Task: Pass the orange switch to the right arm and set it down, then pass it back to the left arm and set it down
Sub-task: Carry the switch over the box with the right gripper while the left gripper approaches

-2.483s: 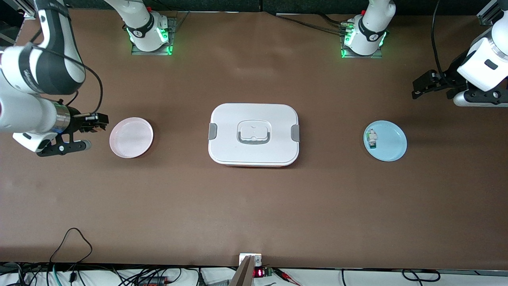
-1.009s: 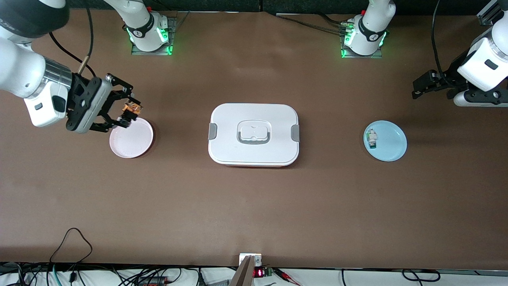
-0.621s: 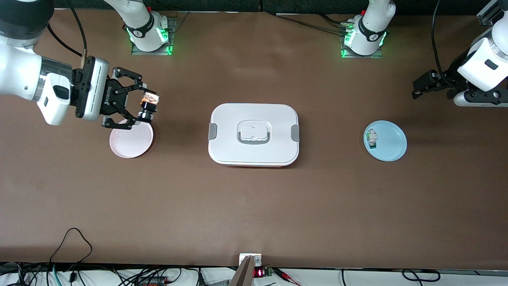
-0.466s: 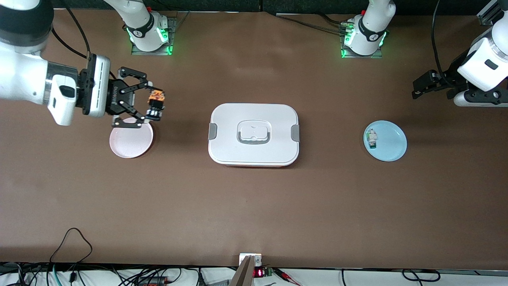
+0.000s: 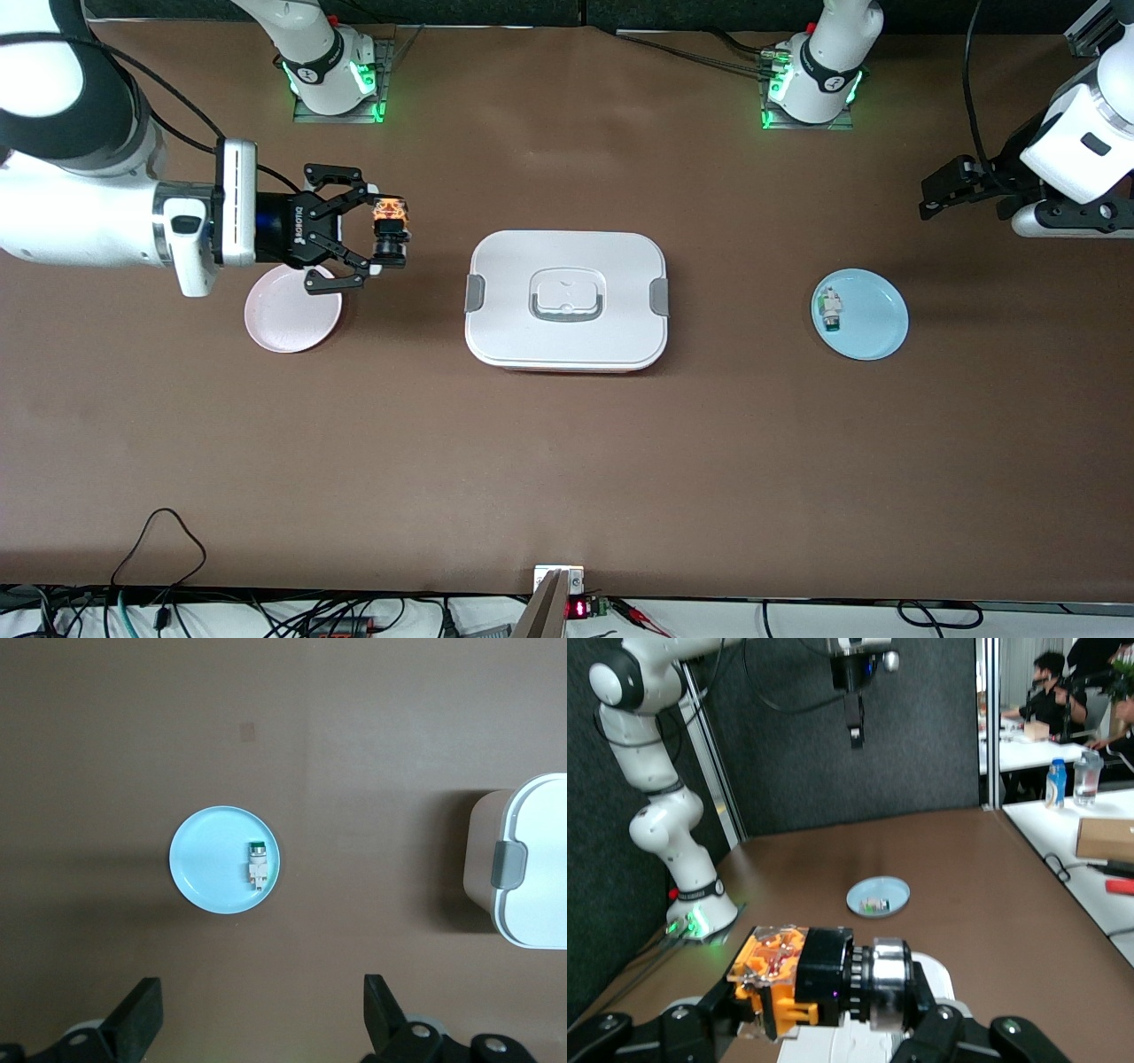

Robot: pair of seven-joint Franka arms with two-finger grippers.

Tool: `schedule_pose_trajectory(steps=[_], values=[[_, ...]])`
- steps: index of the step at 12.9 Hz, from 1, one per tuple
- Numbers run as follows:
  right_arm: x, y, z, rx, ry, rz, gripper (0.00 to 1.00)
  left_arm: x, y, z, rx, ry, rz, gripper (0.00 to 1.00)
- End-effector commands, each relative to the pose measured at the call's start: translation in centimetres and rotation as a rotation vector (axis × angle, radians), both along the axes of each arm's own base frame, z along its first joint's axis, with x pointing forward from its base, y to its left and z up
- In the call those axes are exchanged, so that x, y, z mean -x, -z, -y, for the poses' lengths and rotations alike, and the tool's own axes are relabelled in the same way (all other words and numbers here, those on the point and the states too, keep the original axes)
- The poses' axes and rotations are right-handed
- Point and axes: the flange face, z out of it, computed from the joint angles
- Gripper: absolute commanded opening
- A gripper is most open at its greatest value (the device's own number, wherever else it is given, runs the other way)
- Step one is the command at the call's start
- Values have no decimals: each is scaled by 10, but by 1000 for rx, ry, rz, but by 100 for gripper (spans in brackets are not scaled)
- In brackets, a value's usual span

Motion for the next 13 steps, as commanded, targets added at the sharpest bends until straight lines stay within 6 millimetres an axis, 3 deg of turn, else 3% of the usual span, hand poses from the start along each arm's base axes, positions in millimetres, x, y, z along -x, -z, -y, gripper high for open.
schedule_pose_trajectory(steps=[1,3,4,6,8,11,13], values=[[6,-9,-34,-119,33,-3,38,-1,-2,4,17,29,-13,100],[5,-8,-52,-187,60,-29,38,6,12,27,27,77,-109,100],[5,-7,-62,-212,71,-41,38,11,13,45,108,90,-155,100],[6,7,-82,-209,73,-61,38,12,14,59,259,54,-195,100],[10,17,-106,-186,81,-63,38,4,27,66,446,22,-264,100],[10,29,-134,-164,151,-65,38,-20,56,45,741,-68,-359,100],[14,36,-160,-168,158,-74,38,-27,74,47,899,-103,-408,100]])
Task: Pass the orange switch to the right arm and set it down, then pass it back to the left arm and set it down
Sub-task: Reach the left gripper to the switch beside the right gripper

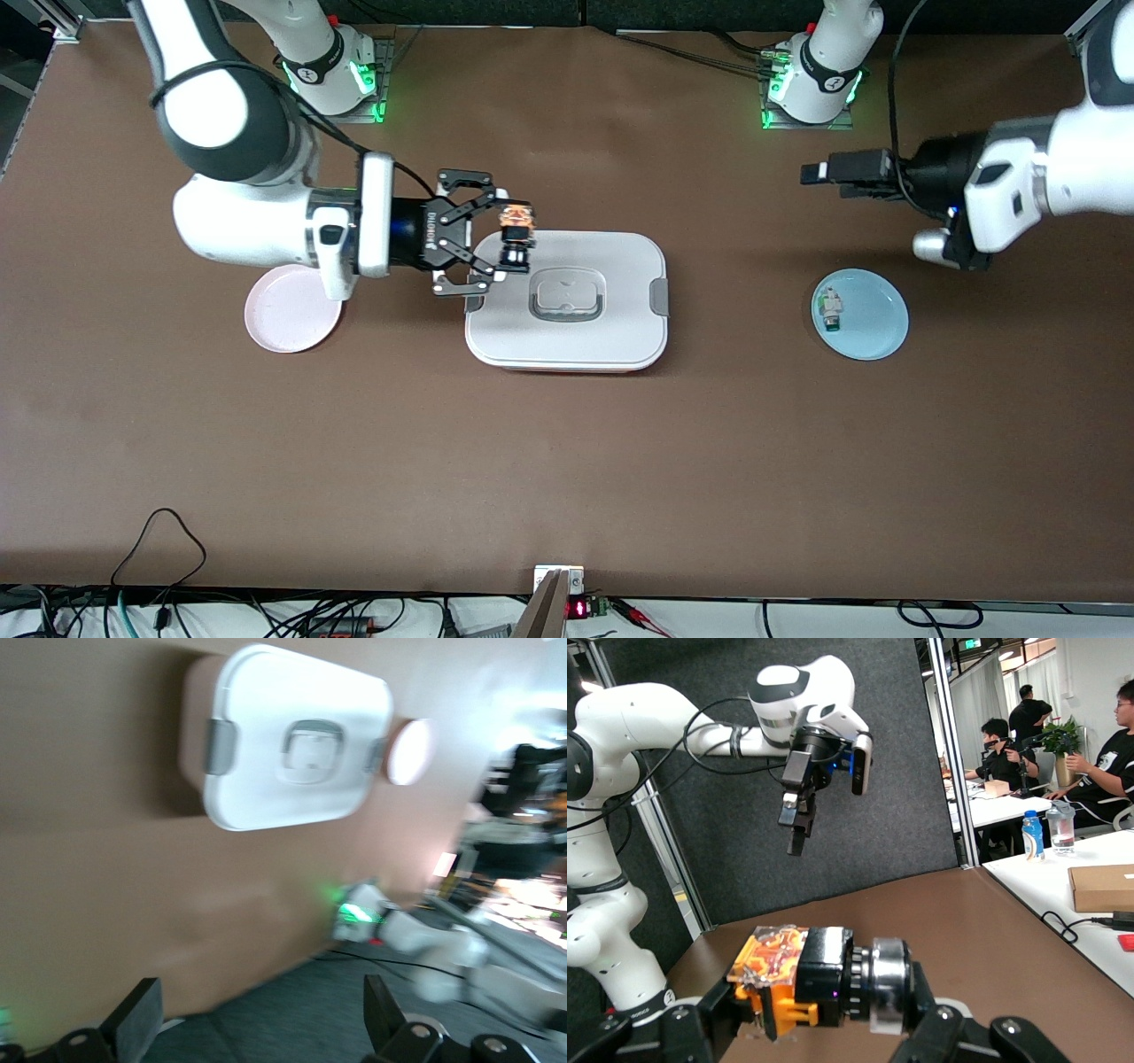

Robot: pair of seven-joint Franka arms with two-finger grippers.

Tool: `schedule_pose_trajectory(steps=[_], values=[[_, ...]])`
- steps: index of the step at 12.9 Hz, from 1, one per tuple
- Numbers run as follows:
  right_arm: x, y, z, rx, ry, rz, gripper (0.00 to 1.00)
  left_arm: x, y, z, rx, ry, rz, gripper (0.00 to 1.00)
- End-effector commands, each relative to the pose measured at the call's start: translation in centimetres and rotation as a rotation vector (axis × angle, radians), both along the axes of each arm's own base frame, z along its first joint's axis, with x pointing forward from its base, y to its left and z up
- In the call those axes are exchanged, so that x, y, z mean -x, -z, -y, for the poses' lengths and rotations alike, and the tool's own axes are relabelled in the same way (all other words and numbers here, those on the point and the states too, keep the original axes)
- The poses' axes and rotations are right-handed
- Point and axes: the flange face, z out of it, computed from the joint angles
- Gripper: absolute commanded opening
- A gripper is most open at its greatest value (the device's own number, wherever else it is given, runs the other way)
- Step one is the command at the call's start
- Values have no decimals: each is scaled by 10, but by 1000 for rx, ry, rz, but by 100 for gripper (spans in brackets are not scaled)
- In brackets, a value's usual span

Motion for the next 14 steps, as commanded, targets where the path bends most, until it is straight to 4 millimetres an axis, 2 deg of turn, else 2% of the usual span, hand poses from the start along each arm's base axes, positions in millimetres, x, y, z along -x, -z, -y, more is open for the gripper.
schedule_pose_trajectory(steps=[1,4,6,7,10,12,14], values=[[-3,1,-28,-11,37,17,38,-8,16,6,164,-32,-59,100],[1,2,-48,-2,52,20,38,-12,65,14,375,-64,2,100],[6,14,-66,-8,34,-6,38,-14,89,25,493,-116,10,100],[12,15,-79,-36,31,-23,38,-18,95,40,551,-132,-9,100],[16,11,-96,-54,57,-29,38,-23,100,85,635,-168,44,100],[20,15,-104,-38,70,-33,38,-17,109,106,660,-184,106,99],[20,14,-104,-34,77,-32,38,-14,108,121,663,-194,125,99]])
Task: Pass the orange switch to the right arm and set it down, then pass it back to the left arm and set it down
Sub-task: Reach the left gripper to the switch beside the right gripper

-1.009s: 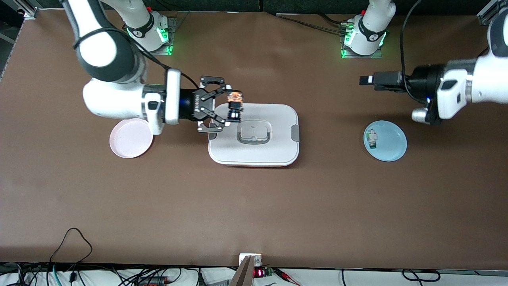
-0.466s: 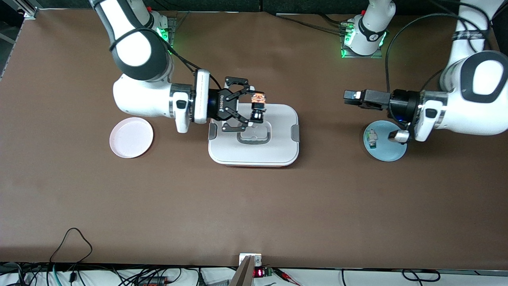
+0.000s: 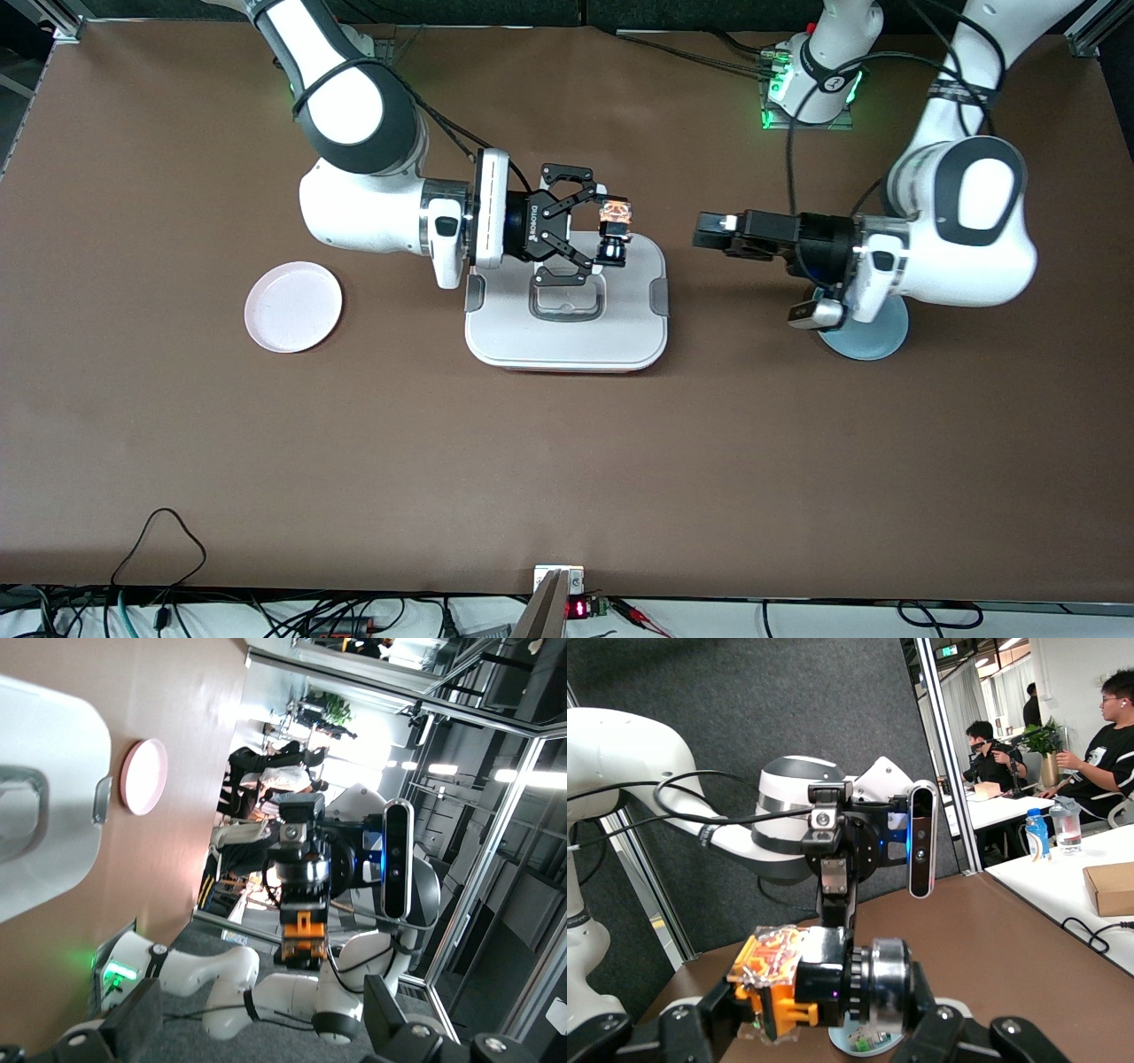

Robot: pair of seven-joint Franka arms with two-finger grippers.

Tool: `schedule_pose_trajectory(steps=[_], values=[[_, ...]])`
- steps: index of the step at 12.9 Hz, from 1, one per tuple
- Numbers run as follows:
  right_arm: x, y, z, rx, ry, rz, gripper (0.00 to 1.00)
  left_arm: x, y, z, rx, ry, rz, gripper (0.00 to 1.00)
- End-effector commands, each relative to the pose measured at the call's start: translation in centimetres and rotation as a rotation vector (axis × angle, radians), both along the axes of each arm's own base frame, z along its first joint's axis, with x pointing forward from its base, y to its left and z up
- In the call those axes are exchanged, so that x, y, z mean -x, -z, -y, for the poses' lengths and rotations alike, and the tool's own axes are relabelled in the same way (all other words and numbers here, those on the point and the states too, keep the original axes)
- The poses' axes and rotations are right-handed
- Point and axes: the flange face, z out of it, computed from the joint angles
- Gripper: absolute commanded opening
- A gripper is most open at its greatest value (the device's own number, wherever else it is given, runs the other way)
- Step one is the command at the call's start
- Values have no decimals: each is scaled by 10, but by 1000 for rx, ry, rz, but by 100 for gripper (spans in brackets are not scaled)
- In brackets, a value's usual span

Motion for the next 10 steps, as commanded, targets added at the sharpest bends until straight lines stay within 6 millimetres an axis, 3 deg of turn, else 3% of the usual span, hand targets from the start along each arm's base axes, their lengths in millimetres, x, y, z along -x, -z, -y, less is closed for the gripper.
schedule_pose_trajectory(steps=[1,8,10], values=[[-4,-3,-5,-17,29,3,38,6,-3,19,35,-38,30,99],[-4,-6,-7,-18,25,4,38,17,-10,68,47,-109,0,97],[-3,-5,-7,-13,21,7,38,17,-10,68,45,-111,-1,91]])
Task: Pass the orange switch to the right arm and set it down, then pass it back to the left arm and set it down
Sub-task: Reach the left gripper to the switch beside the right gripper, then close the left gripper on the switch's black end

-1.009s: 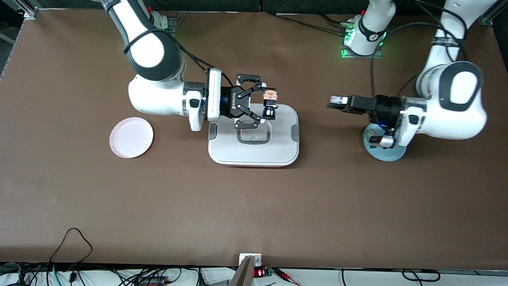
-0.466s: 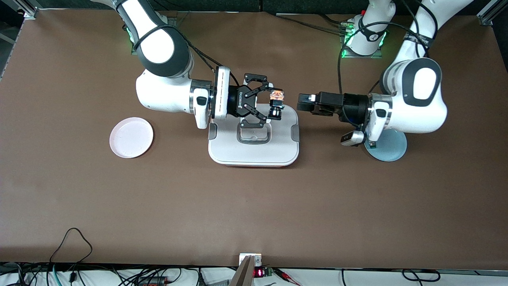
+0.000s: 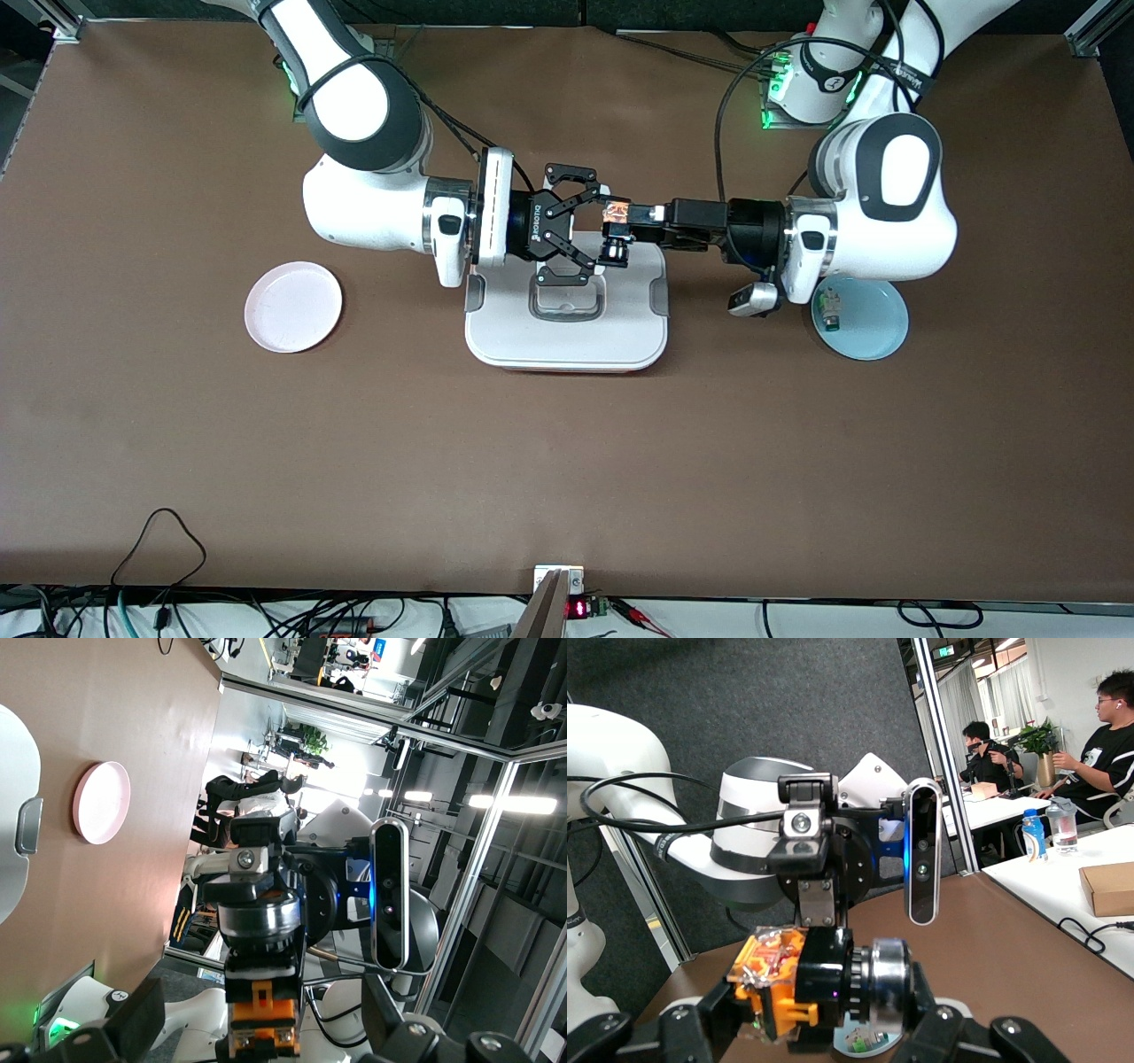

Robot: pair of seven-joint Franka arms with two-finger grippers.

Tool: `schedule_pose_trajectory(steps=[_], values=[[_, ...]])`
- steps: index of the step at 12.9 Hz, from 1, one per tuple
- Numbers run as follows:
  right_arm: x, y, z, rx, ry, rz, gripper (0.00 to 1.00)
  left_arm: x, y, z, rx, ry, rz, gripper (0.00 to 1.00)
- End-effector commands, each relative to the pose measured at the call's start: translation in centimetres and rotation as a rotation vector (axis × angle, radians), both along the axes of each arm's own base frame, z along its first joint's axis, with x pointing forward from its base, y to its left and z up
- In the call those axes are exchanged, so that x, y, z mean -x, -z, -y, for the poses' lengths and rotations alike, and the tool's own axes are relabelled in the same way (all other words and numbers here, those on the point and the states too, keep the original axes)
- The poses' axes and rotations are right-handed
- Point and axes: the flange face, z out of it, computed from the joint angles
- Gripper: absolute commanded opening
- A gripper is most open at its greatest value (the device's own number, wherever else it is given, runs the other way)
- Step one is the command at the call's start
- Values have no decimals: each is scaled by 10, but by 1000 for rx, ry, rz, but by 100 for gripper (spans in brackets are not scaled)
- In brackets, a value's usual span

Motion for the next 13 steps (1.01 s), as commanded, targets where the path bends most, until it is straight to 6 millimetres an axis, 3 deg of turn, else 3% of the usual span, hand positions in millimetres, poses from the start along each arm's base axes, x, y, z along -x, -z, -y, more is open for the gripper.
schedule_pose_trajectory(steps=[1,4,6,7,8,10,12,13], values=[[-2,-4,-7,-14,16,6,38,2,-1,0,12,-24,1,84],[-2,-3,-7,-13,16,8,38,3,-2,0,14,-23,-11,53],[-2,-3,-7,-14,14,11,38,3,-2,0,16,-20,-14,16],[-1,-3,-8,-14,12,17,38,3,-2,0,17,-19,-22,5],[0,-2,-9,-13,10,17,38,3,-3,0,16,-19,-22,0],[-1,-1,-8,-11,11,17,39,3,-2,0,16,-18,-23,0],[-1,0,-8,-11,11,16,48,3,-2,-1,17,-18,-25,0],[0,0,-8,-12,11,13,61,3,-2,-1,17,-18,-25,0]])
